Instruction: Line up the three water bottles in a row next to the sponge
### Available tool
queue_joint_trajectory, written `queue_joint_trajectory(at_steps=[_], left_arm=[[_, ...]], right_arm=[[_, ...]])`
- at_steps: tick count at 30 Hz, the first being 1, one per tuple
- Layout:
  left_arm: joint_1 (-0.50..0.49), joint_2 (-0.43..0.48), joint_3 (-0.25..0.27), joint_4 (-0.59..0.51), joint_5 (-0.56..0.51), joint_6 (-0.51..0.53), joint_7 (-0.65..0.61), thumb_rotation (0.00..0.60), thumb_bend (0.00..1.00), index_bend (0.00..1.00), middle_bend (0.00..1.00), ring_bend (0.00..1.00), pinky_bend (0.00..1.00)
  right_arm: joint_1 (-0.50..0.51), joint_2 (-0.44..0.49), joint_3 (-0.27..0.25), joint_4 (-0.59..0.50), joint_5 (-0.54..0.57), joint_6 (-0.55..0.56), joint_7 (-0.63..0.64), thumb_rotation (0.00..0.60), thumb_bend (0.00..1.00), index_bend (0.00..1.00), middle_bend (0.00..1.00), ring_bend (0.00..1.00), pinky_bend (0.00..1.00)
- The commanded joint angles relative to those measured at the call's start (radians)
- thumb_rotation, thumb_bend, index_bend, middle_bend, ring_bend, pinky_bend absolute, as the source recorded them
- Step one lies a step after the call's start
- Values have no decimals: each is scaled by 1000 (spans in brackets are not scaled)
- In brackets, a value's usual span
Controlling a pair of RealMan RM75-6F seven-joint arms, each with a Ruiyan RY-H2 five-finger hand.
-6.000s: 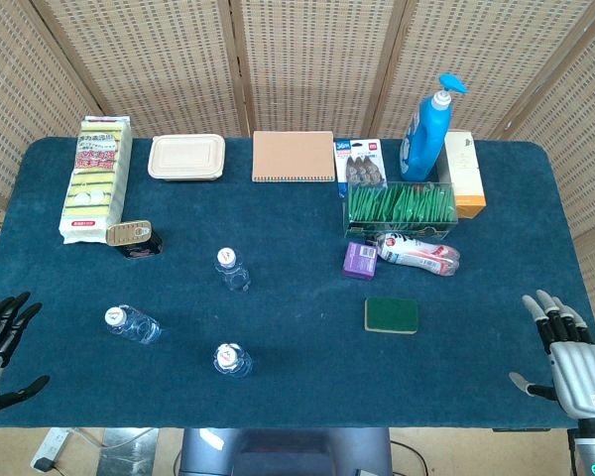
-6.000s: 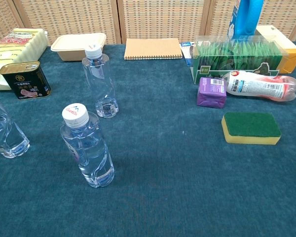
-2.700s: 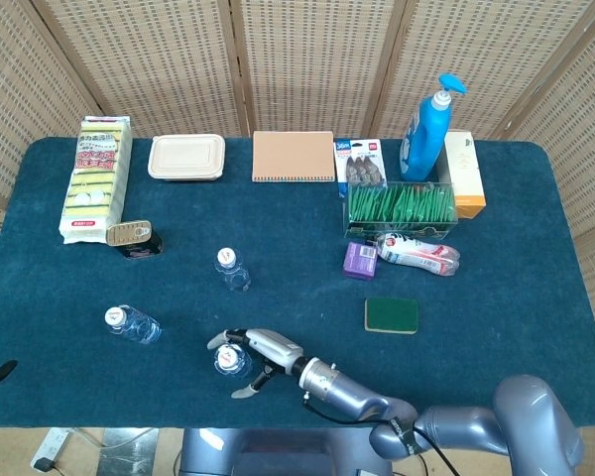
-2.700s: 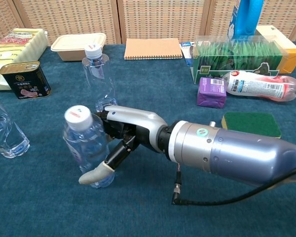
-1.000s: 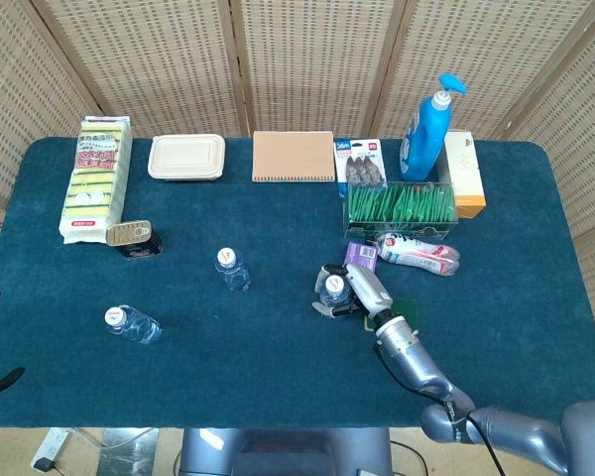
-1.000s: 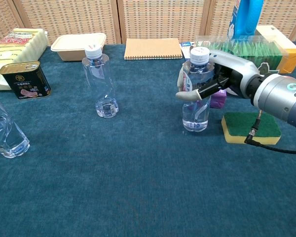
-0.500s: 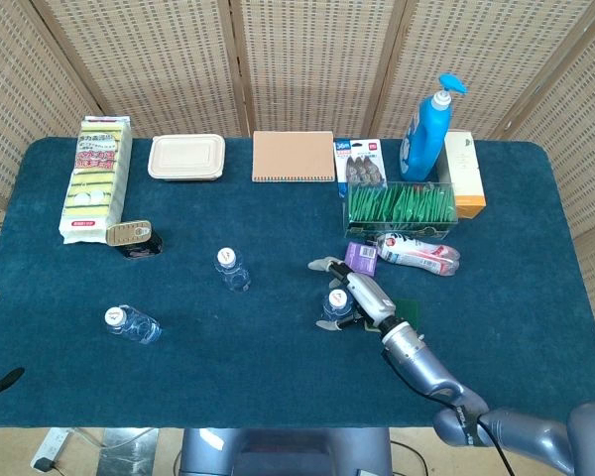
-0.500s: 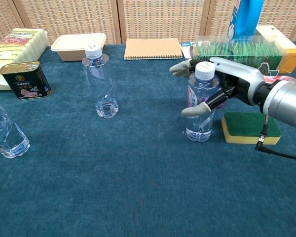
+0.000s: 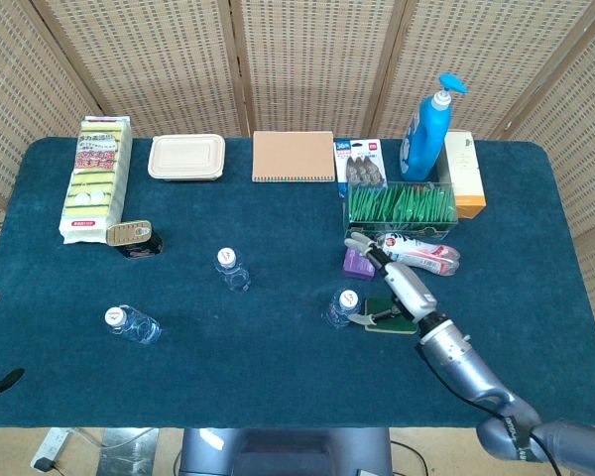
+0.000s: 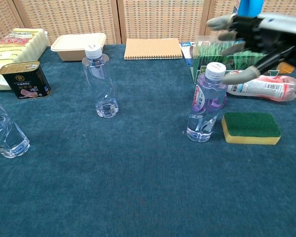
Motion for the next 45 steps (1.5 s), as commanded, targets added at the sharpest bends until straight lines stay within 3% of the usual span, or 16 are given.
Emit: queue_joint_trajectory(at_steps=[1,7,15,23,26,33,39,45], left_arm=[[-1,0,0,3,13,13,-18,600,101,0,0,0,41],[-40,22,-29,3,-9,-13,-102,600,101,0,0,0,42],[-199,95,-29,-44,41,-209,-324,600,100,0,0,0,41],[-356,143,-63,-134,29,-387,-460,600,100,0,0,0,41],[-434,143,-97,-178,-9,-481,-468,600,99,0,0,0,41],[-565,27,-170,-219,-182,-668,-443,600,95,0,0,0,41],[-691,-49,-219,-219,-334,-851,-327,600,95,0,0,0,41],[-765,-105,-228,-210,-466,-953,-190,600,96,0,0,0,41]], right_arm=[[-85,208,-60,-156,-48,54,-7,600,109,58,0,0,121],[-207,414,-195,-230,-155,132,-11,600,64,58,0,0,122],[-338,468,-302,-203,-254,252,-24,600,44,58,0,0,121],[-375,443,-323,-155,-281,281,1,600,44,59,0,0,121],[-378,436,-324,-136,-286,285,15,600,44,61,0,0,121],[-379,419,-328,-97,-294,282,56,600,44,66,0,0,121],[-382,401,-332,-57,-296,284,98,600,44,68,0,0,122],[-385,405,-330,-39,-298,301,126,600,44,68,0,0,121]])
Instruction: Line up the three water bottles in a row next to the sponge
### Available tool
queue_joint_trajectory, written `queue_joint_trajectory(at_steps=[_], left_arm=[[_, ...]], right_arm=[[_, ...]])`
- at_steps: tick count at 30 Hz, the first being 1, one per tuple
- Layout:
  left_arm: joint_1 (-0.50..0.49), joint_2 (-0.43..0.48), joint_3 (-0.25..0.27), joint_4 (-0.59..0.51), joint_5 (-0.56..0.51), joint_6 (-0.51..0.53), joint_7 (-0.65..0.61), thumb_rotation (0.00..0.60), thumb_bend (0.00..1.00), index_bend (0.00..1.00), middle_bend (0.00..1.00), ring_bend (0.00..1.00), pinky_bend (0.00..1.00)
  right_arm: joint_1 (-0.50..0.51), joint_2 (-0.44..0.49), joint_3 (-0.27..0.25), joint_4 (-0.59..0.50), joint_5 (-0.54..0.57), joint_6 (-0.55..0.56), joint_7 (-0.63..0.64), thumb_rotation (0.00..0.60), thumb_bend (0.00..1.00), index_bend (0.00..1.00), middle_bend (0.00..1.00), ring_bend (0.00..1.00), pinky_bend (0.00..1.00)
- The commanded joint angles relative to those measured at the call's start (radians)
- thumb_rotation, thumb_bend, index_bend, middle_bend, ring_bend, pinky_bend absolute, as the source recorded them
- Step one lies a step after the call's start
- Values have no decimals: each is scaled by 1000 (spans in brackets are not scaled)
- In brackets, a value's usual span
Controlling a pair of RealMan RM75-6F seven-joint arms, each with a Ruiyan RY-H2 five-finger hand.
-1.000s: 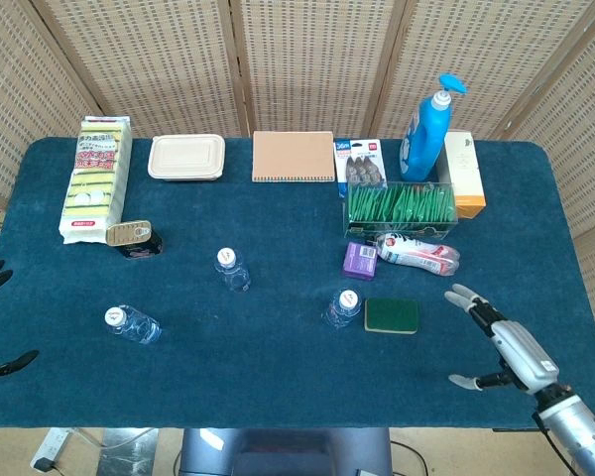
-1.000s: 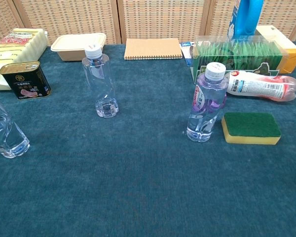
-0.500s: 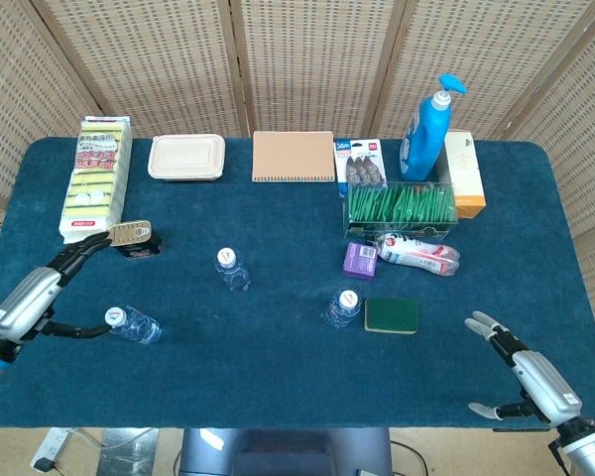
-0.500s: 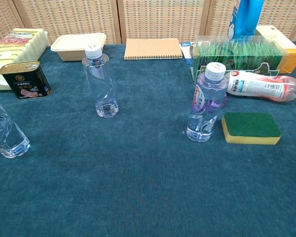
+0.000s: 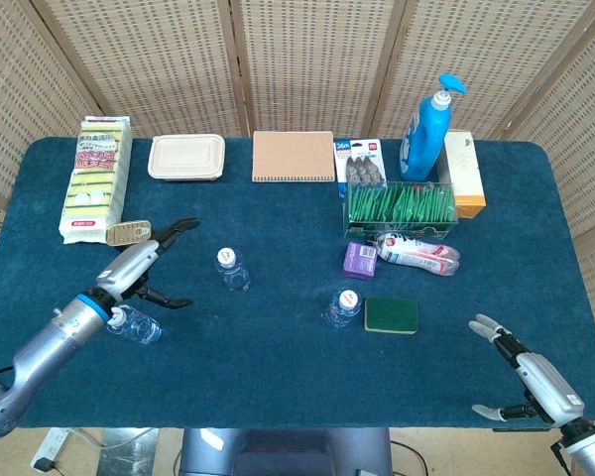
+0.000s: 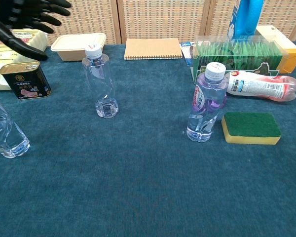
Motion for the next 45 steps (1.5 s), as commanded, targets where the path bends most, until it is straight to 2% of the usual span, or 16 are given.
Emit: queue_joint_trajectory(at_steps=[1,9,17,23,25,28,30,32,35,38,45], left_arm=[[-64,-59,-13,15,-101,-80,92,600,96,0,0,0,41],[-114,-167,-27,134,-208,-165,91,600,96,0,0,0,42],[-136,-276,-44,259,-217,-207,50,600,95,0,0,0,41],[-142,-326,-49,309,-206,-225,33,600,119,0,0,0,44],[-142,-344,-53,326,-213,-219,34,600,164,0,0,0,78],[-142,-364,-52,349,-231,-202,60,600,274,1,27,4,210],[-146,-379,-47,363,-260,-190,100,600,327,62,119,50,302],[-147,-396,-48,372,-296,-171,133,600,367,251,275,167,400],[-147,-420,-51,376,-335,-136,180,600,401,451,417,284,476],[-150,-429,-50,364,-368,-114,232,600,418,518,462,320,487],[-138,-416,-60,315,-382,-59,292,600,419,528,477,326,487]], right_arm=[[-2,2,1,7,0,6,11,600,44,68,0,0,121],[3,1,0,14,-1,-1,28,600,44,71,0,0,121],[4,3,7,14,7,4,34,600,45,72,0,0,122],[8,1,12,20,14,-2,38,600,44,74,0,0,122],[8,1,13,20,15,-1,39,600,43,74,0,0,121],[7,1,15,20,15,3,39,600,44,74,0,0,121],[6,3,15,20,14,5,41,600,44,74,1,0,121],[5,3,15,21,13,7,43,600,44,74,1,0,121],[4,5,15,20,14,8,43,600,44,75,1,0,121],[2,5,16,20,16,12,43,600,45,75,1,0,122],[0,4,18,21,17,15,44,600,44,76,1,0,121]])
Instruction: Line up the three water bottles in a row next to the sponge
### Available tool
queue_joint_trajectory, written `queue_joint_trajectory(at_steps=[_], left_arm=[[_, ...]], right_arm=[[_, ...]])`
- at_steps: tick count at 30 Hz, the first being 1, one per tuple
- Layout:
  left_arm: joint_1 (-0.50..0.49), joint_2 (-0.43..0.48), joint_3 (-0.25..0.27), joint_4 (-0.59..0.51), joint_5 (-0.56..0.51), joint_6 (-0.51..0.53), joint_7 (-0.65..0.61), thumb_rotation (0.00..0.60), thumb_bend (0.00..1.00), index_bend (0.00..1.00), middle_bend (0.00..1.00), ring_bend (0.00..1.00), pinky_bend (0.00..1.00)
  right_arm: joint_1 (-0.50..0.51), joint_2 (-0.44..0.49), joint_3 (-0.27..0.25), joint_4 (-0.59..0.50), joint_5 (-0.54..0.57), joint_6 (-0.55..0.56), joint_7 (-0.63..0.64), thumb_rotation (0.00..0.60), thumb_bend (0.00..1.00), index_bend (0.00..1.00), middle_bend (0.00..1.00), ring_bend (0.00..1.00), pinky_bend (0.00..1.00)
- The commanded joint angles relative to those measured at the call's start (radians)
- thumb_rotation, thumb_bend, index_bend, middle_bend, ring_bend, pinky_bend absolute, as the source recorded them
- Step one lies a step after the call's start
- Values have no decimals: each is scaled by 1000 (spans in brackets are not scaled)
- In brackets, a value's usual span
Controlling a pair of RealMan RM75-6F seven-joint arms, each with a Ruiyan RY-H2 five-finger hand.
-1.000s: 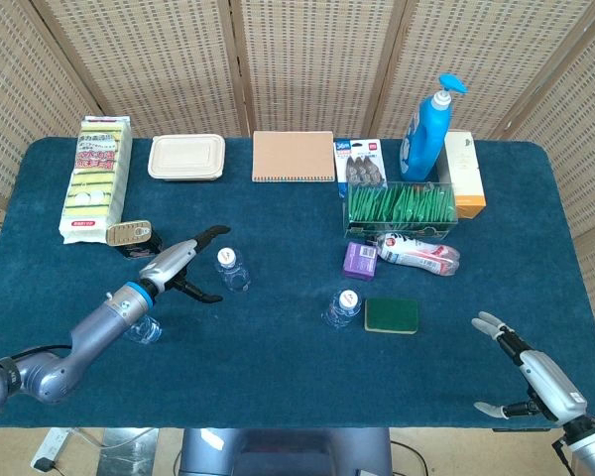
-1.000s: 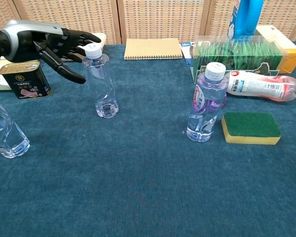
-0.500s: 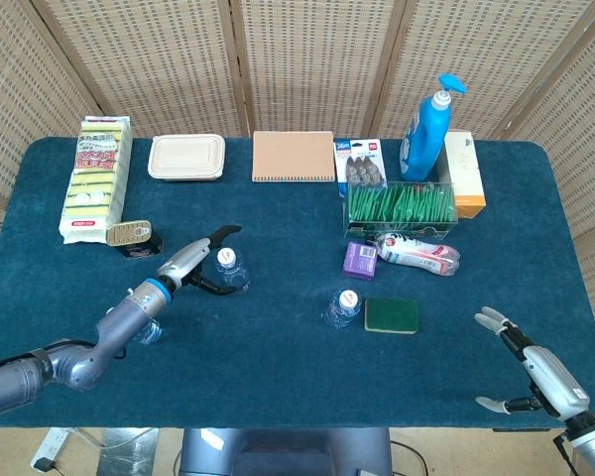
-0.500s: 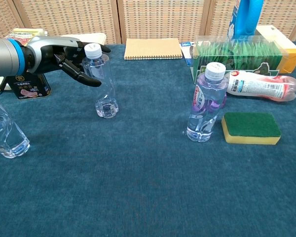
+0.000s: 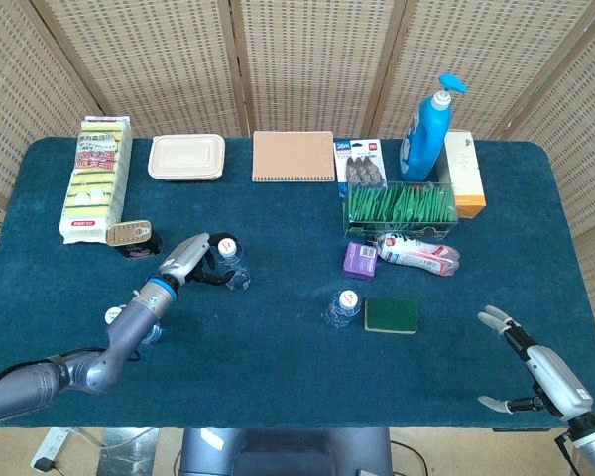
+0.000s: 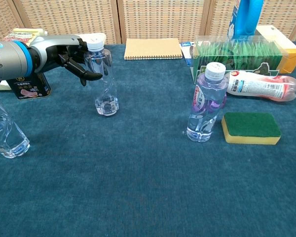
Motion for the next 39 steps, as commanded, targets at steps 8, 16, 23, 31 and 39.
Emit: queue_joint_trajectory(at_steps=[8,16,23,31,39], left_arm=[[26,48,-9,-91,19,44,46,600,414,534,487,337,487],[28,131,-11,-230,61,37,86,600,414,543,495,345,488],[11,180,0,-368,108,22,141,600,409,543,495,345,487],[-54,86,22,-391,58,57,299,600,411,544,495,345,484],[-115,-69,-3,-284,-8,85,349,600,411,543,495,345,480]], right_arm=[[-2,-1,1,-5,-3,2,-9,600,44,76,1,0,122],[-6,-1,3,-9,0,7,-14,600,45,75,1,0,121],[-8,0,4,-11,-2,10,-15,600,44,75,1,0,121],[-11,4,4,-7,-4,19,-4,600,44,75,1,0,122],[-26,9,17,0,22,39,-18,600,44,85,1,0,121]])
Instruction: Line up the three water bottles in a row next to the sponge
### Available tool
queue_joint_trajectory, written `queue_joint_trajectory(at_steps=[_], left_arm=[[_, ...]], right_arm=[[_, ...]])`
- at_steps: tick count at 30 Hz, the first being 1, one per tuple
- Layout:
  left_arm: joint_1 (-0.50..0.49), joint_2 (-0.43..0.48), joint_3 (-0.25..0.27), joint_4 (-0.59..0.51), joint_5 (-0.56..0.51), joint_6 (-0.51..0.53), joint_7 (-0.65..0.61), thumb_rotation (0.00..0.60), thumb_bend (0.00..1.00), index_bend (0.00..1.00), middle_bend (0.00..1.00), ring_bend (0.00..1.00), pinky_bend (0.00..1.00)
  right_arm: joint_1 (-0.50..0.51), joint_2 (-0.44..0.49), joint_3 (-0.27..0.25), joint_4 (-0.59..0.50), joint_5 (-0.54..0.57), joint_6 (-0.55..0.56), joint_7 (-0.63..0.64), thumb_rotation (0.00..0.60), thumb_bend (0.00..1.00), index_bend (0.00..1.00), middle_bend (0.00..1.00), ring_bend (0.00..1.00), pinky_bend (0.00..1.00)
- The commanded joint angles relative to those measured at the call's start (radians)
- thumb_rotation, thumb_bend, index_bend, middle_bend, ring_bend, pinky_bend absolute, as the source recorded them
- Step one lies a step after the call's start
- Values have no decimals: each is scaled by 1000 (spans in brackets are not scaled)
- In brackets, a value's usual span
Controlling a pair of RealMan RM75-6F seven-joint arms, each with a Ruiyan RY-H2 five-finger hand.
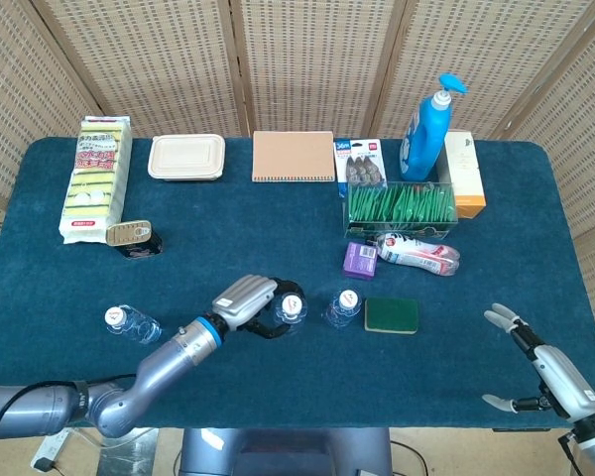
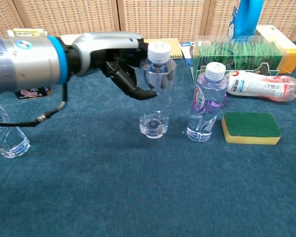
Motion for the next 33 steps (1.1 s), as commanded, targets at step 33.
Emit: queue_joint_trajectory(at_steps=[33], left_arm=[[-79,-109,3,152,-155,-76,28,600,377,261,198,77,255]], right_arm=[[-101,-70,132,-40,153,86,-361,600,42,86,0,0,82]])
